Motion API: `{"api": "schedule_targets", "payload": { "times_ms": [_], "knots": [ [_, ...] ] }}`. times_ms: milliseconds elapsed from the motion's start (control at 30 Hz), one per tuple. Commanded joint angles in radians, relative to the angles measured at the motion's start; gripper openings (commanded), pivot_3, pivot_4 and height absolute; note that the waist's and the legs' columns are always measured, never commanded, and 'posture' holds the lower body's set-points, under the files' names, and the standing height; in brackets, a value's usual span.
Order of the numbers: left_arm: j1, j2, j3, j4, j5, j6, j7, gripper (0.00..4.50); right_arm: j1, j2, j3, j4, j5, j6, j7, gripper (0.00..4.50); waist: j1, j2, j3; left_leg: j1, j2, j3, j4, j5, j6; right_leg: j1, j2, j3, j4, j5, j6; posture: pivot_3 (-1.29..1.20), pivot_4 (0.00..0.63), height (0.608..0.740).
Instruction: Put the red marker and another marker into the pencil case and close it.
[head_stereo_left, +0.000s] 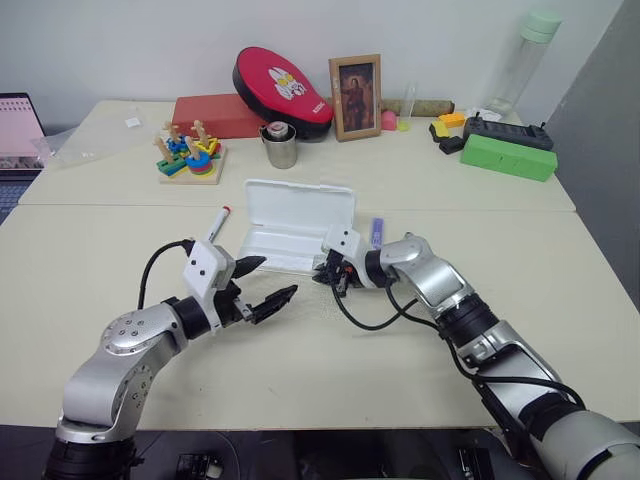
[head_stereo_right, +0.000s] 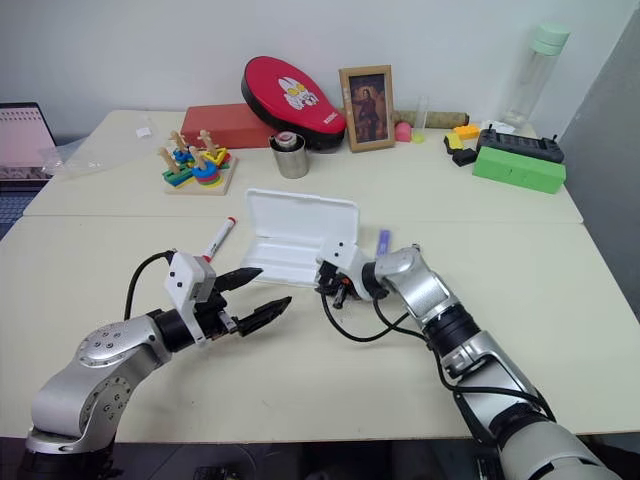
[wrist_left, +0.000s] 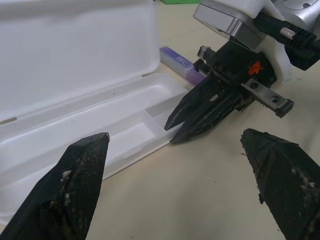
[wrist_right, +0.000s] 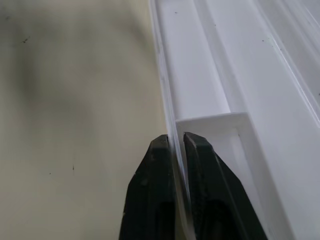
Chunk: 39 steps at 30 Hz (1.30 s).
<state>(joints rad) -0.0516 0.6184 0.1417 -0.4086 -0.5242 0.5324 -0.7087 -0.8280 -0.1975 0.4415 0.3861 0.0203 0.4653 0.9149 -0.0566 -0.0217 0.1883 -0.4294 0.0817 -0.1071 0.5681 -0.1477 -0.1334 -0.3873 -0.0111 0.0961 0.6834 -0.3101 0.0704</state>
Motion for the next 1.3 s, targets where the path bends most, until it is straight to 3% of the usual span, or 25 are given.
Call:
{"api": "schedule_targets", "payload": {
  "times_ms": [33,333,600,700,800,900,1067,1200,1300],
  "knots": [
    [-0.004,-0.018,-0.018,-0.019,0.002,-0.017,0.001,4.50,0.024,-0.007,-0.033,-0.088,0.024,-0.033,0.018,0.04,0.001,0.000,0.000,0.000,0.000,0.000,0.000,0.000,0.000,0.000,0.000,0.000,0.000,0.000,0.000,0.00,0.150,0.740],
    [0.097,0.039,0.032,-0.102,-0.047,0.024,-0.032,4.50,0.201,-0.151,0.033,-0.398,0.057,-0.065,0.179,0.04,0.000,0.000,0.000,-0.001,0.000,0.000,0.001,0.000,0.000,0.000,0.000,0.000,-0.001,0.000,0.000,0.00,0.150,0.740],
    [0.132,0.050,0.041,-0.148,-0.073,0.046,-0.022,4.50,0.245,-0.150,0.102,-0.423,0.027,-0.063,0.177,0.04,0.000,0.000,0.000,0.000,0.000,0.000,0.004,0.000,0.000,0.000,0.000,0.001,0.000,-0.002,0.006,0.00,0.150,0.740],
    [0.130,0.040,0.090,-0.152,-0.109,0.057,-0.001,4.50,0.236,-0.148,0.100,-0.410,0.019,-0.083,0.169,0.56,0.000,0.000,0.000,-0.001,0.000,0.000,0.004,0.000,0.000,0.001,0.000,0.001,0.000,-0.002,0.006,0.00,0.150,0.740],
    [0.131,0.027,0.202,-0.137,-0.190,0.079,0.037,4.50,0.231,-0.157,0.063,-0.428,0.050,-0.076,0.183,1.49,0.000,0.000,0.000,0.000,0.000,0.000,0.004,0.000,0.000,0.001,0.000,0.001,0.000,-0.002,0.006,0.00,0.150,0.740],
    [0.118,0.003,0.320,-0.120,-0.273,0.089,0.091,4.50,0.234,-0.176,0.018,-0.457,0.090,-0.071,0.197,2.10,0.000,0.000,0.000,-0.001,0.000,0.000,0.004,0.000,0.000,0.001,0.000,0.001,0.000,-0.002,0.006,0.00,0.150,0.740],
    [0.013,-0.009,0.501,0.008,-0.334,0.070,0.227,4.50,0.197,-0.183,-0.142,-0.554,0.285,0.048,0.224,3.29,0.001,0.000,0.000,0.000,0.000,-0.001,0.004,0.000,0.000,0.002,0.000,0.000,0.000,-0.002,0.006,0.00,0.150,0.740],
    [-0.031,0.067,0.398,0.163,-0.128,0.029,0.255,4.50,0.107,-0.140,-0.244,-0.543,0.359,0.086,0.157,4.44,0.000,0.000,0.000,0.000,0.000,-0.001,0.005,0.000,0.000,0.002,0.000,0.000,0.000,-0.001,0.006,0.00,0.150,0.740],
    [-0.081,0.090,0.310,0.297,-0.027,0.005,0.259,4.50,0.033,-0.102,-0.294,-0.509,0.372,0.087,0.087,4.48,0.000,0.000,0.000,0.000,0.000,-0.001,0.005,0.000,0.000,0.001,0.000,0.000,0.000,-0.001,0.006,0.00,0.150,0.740]
  ]
}}
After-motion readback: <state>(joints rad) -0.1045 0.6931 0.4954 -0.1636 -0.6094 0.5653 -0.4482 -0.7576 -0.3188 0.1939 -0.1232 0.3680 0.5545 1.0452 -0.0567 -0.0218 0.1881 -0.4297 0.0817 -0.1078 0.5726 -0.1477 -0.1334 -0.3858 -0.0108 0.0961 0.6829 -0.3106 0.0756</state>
